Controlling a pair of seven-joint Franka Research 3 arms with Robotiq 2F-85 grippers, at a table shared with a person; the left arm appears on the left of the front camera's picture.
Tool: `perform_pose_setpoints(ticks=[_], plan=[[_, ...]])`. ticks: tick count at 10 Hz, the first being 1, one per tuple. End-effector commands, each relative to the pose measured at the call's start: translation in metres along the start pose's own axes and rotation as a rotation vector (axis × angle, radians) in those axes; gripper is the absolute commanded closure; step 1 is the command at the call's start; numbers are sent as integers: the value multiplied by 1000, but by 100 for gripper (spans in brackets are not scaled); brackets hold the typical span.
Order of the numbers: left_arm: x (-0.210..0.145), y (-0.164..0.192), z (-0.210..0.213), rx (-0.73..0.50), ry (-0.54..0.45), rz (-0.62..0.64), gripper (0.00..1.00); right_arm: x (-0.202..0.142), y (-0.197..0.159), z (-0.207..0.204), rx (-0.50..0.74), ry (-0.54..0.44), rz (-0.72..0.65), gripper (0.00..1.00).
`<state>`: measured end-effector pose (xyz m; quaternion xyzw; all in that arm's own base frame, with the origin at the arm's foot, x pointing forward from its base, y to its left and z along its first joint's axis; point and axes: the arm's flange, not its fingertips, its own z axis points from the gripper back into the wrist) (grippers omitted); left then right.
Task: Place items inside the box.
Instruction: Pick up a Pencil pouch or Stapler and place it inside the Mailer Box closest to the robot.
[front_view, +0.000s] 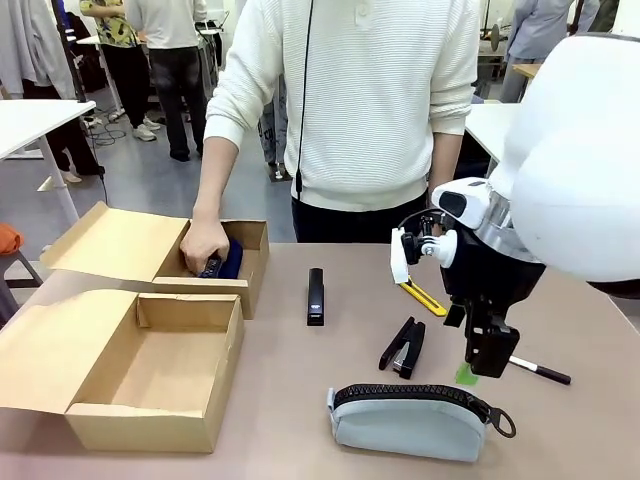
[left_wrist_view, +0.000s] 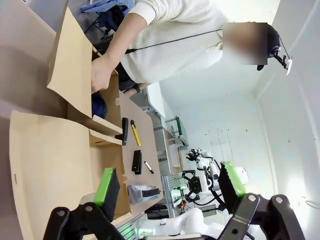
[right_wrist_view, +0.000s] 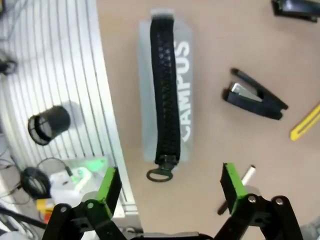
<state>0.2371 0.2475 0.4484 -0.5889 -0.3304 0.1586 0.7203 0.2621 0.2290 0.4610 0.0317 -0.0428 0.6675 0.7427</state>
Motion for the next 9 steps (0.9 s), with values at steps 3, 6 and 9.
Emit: perform_pose_setpoints(ticks=[3,6,9], plan=[[0,-1,0,-19,-9,-19,0,49,-7,-30,-89,126,112,0],[0,-1,0,-19,-9,-19,0,65,-10,-73,20,136,98,0],[0,-1,0,-19,-9,-19,0,83,-12,-109,122,193,88,0]])
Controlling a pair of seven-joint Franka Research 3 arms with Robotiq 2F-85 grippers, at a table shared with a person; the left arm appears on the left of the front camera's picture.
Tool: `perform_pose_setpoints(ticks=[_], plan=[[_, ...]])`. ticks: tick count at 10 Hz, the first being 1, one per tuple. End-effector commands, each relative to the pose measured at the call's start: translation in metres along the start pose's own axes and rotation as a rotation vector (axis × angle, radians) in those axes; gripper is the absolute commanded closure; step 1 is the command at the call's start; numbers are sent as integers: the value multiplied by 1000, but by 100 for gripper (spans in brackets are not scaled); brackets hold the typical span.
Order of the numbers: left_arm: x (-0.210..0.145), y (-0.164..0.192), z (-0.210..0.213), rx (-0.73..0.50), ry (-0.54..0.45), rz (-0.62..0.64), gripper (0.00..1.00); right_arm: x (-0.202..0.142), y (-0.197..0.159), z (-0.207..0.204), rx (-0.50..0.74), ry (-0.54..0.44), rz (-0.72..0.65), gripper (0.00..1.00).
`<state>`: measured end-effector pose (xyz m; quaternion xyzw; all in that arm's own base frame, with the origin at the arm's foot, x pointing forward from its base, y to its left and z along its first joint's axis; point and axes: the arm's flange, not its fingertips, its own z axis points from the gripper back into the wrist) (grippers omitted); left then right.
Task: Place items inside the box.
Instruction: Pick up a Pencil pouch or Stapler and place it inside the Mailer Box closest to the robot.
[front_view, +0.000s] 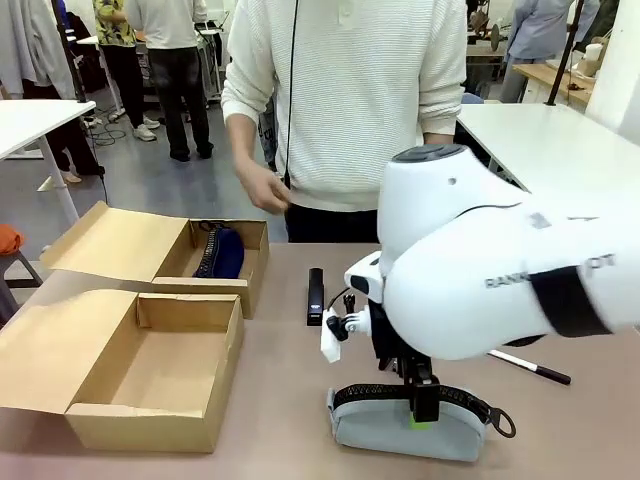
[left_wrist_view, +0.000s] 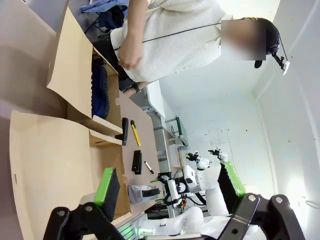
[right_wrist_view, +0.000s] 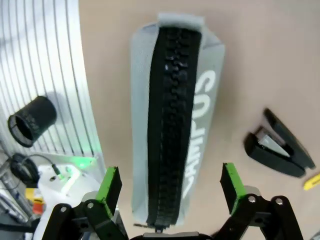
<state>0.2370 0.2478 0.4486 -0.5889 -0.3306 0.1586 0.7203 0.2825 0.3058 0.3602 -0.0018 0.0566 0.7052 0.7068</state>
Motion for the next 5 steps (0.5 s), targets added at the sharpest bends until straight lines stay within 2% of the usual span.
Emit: perform_pose_setpoints(ticks=[1,5], plan=[[0,-1,-1,-19,-9,-19,0,18,-5,-8,55,22,-36,0],[0,-1,-1,-19,-9,-19,0,19,-11,-15,62,27,-60,0]])
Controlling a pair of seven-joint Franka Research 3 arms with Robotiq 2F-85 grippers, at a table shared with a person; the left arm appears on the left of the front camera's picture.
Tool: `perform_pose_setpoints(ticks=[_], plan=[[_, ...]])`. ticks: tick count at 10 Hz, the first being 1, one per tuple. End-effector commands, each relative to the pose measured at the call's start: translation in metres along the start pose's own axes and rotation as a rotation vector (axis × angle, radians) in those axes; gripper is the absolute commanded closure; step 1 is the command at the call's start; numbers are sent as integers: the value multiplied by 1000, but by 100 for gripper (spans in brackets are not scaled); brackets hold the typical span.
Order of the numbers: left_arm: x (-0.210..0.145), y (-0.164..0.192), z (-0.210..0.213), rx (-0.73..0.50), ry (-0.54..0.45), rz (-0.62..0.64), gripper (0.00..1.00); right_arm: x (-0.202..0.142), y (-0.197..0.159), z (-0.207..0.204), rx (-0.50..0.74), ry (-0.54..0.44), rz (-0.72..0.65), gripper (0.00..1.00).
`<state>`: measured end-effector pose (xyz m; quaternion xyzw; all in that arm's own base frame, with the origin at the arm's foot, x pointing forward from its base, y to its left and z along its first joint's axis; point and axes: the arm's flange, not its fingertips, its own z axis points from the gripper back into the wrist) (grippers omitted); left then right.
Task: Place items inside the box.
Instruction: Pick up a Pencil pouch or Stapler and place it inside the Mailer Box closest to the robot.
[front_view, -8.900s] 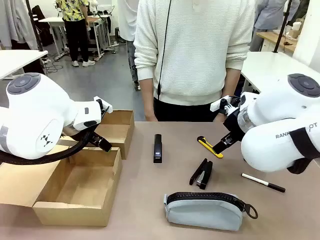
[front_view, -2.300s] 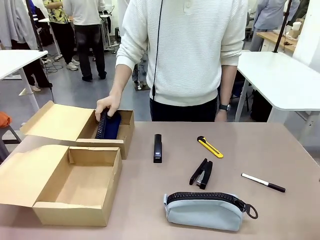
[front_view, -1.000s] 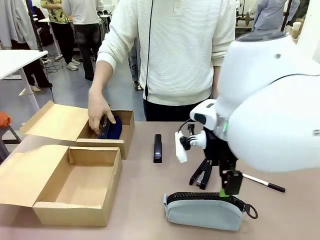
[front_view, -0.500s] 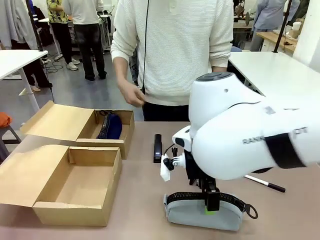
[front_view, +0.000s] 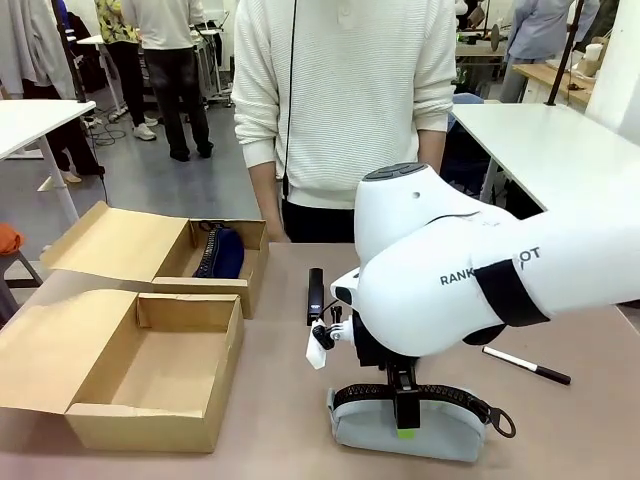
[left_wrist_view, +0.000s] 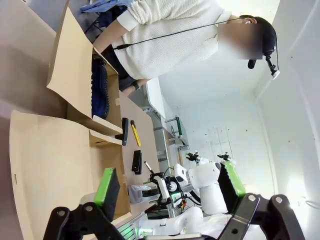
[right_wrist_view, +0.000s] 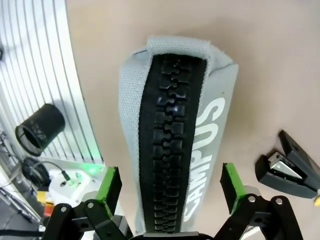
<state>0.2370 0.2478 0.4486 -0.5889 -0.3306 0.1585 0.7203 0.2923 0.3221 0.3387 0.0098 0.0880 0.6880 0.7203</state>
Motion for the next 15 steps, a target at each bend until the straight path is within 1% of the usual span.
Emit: perform_pose_setpoints(ticks=[1,2,3,4,5,9,10,11,12,13,14,15], plan=[[0,-1,-1,-19,-9,-19,0,-3,2,4,19,2,-7,60],[0,-1,-1,-19,-9,-19,0,-4,1,5,26,-11,-15,60],[0,-1,-1,-19,-9,-19,0,-6,0,6,27,-14,-23,100],[0,-1,-1,-19,-9,-19,0,-7,0,6,29,-8,-26,64],[0,-1,-1,-19,-9,-19,0,-9,2,6,38,-7,-22,100],[0,-1,-1,-19,-9,-19,0,-12,8,13,60,-16,-44,100],[0,-1,-1,-19,-9,-19,0,-13,12,20,84,-5,-37,100],[0,-1,-1,-19,-9,-19,0,-16,19,35,107,-13,-38,100],[0,-1,-1,-19,-9,-19,0,-18,30,56,112,-10,-51,100],[0,-1,-1,-19,-9,-19,0,-19,55,82,137,13,-61,100],[0,-1,-1,-19,-9,-19,0,-22,79,102,106,-11,-111,100],[0,-1,-1,-19,-9,-19,0,-28,96,115,38,-97,-253,100]])
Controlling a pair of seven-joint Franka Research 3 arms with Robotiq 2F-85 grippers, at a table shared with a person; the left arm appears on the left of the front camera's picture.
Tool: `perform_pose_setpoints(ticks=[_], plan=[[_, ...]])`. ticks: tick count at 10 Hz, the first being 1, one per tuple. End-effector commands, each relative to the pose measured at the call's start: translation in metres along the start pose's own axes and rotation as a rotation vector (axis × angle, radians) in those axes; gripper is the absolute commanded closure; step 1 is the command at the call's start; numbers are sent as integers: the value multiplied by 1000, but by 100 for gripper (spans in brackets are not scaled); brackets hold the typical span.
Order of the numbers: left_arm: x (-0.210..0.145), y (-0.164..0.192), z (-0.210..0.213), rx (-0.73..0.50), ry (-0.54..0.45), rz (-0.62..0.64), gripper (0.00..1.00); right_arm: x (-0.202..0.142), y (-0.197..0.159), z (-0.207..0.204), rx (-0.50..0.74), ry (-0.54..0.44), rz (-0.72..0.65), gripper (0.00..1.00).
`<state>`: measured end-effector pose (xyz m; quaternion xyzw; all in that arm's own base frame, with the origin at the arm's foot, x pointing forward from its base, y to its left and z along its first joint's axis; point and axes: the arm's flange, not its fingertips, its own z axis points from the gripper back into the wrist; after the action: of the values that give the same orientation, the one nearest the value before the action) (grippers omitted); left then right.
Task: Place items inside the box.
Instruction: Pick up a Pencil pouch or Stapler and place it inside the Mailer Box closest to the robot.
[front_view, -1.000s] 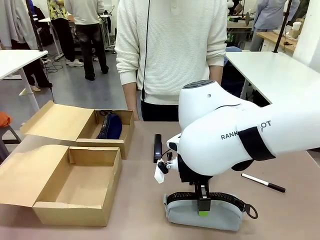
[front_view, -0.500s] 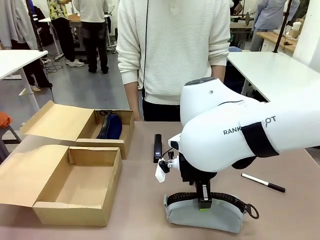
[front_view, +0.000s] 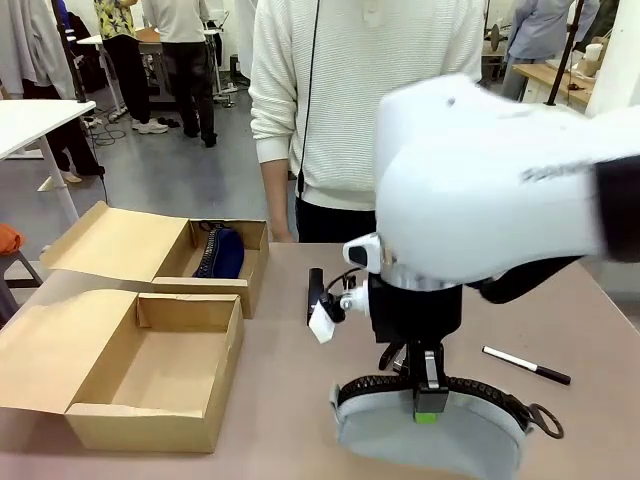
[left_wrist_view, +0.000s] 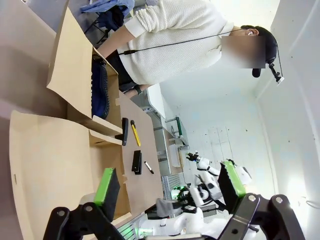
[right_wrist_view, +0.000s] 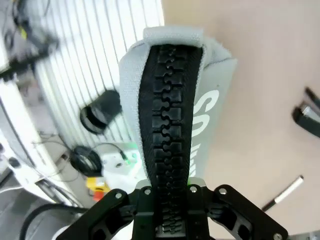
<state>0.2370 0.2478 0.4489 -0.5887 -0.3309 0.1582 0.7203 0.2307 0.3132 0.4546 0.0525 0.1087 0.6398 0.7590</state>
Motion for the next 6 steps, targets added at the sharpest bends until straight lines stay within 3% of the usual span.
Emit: perform_pose_setpoints(ticks=[1,2,4,5,6], plan=[[-1,-1,-1,-19,-9,-18,0,-15,30,13,-147,-158,-270,100],[-1,-1,-1,-19,-9,-18,0,0,0,0,0,0,0,100],[-1,-1,-1,-19,-9,-18,0,0,0,0,0,0,0,100],[-1,-1,-1,-19,-9,-18,0,-10,20,16,-39,-60,-85,91],[-1,-1,-1,-19,-9,-18,0,17,16,24,72,-74,-272,91]])
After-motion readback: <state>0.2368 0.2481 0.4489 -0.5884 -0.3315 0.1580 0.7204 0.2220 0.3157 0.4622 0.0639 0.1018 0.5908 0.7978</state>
